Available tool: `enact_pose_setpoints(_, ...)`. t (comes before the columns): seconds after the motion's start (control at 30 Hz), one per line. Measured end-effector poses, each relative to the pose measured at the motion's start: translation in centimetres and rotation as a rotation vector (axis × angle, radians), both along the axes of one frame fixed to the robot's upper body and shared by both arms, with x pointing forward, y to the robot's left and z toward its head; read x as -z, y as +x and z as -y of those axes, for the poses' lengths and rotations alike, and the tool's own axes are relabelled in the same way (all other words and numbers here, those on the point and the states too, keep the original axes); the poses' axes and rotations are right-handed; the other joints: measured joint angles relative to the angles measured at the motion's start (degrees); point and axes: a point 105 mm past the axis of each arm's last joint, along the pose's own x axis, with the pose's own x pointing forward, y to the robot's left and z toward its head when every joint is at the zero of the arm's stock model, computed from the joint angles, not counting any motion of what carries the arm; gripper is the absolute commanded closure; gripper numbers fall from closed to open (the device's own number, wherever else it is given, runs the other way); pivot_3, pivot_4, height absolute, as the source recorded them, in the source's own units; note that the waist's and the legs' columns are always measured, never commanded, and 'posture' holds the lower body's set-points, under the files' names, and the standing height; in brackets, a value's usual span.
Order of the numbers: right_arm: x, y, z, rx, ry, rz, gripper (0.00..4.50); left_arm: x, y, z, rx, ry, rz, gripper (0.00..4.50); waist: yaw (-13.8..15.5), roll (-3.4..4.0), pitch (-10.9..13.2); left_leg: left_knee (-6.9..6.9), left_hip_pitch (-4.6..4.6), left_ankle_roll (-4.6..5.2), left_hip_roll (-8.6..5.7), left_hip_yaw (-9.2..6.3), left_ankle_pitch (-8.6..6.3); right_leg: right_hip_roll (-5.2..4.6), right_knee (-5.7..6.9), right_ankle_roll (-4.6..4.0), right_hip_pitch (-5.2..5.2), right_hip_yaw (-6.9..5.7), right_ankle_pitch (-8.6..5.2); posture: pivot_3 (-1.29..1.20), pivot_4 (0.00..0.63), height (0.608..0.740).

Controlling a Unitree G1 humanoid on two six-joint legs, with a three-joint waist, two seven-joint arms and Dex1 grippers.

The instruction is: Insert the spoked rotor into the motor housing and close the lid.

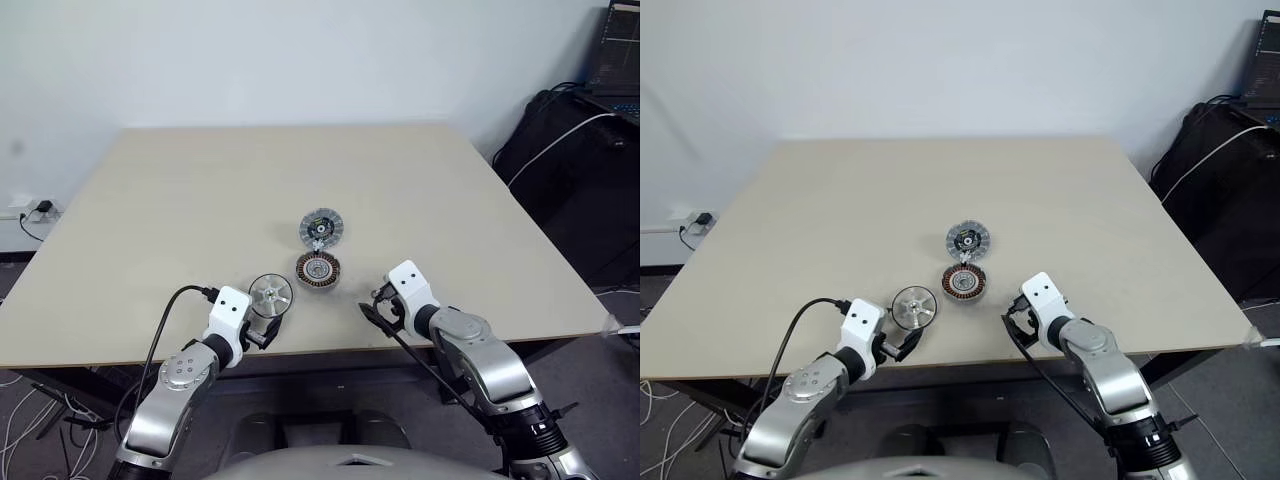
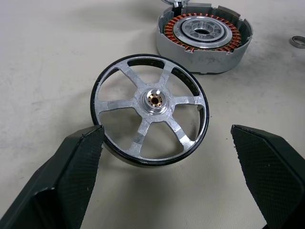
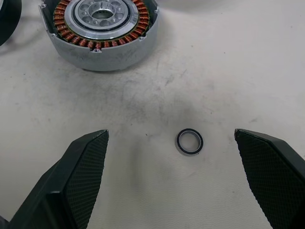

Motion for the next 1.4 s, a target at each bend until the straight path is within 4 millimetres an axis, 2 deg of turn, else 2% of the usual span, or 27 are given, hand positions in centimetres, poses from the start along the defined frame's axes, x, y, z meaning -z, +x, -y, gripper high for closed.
enact_pose_setpoints(0.57, 0.4, -0.1, 0.1, 0.018, 0.004, -0.013, 0.00, 0.0, 0.0, 0.0, -0.002, 0.006, 0.003, 0.01, 0.00, 0.00, 0.00, 0.00, 0.00, 0.00, 0.00, 0.00, 0.00, 0.00, 0.00, 0.00, 0.00, 0.00, 0.00, 0.00, 0.000, 0.740)
enact_pose_setpoints(0.8, 2.5, 0.0, 0.5, 0.101, 0.012, -0.068, 0.00, 0.0, 0.0, 0.0, 0.000, 0.005, 0.004, 0.01, -0.01, 0.00, 0.01, 0.00, 0.00, 0.00, 0.00, 0.01, 0.00, 0.01, 0.00, 0.00, 0.00, 0.00, 0.00, 0.00, 0.000, 0.740)
enact_pose_setpoints(1.07, 2.8, 1.3, 0.4, 0.148, 0.045, -0.042, 0.00, 0.0, 0.0, 0.0, 0.000, 0.005, 0.004, 0.01, -0.06, 0.03, 0.03, -0.01, 0.00, -0.01, 0.01, 0.01, 0.00, 0.02, 0.00, 0.01, 0.00, 0.01, 0.00, 0.00, 0.000, 0.740)
enact_pose_setpoints(1.23, 2.0, 2.2, 0.3, 0.178, 0.089, -0.012, 0.00, 0.1, -0.1, -0.1, -0.002, 0.006, 0.000, 0.01, -0.04, 0.04, 0.03, -0.01, 0.00, -0.01, 0.00, 0.01, 0.01, 0.02, 0.00, 0.01, 0.00, 0.01, 0.00, 0.00, 0.000, 0.740)
enact_pose_setpoints(1.4, 3.2, 1.9, 0.4, 0.192, 0.095, -0.052, 0.00, 0.1, -0.1, -0.1, -0.003, 0.008, 0.000, 0.01, -0.07, 0.06, 0.02, -0.02, 0.02, -0.01, 0.00, 0.02, 0.01, 0.03, 0.00, 0.01, 0.01, 0.02, 0.00, 0.00, 0.000, 0.740)
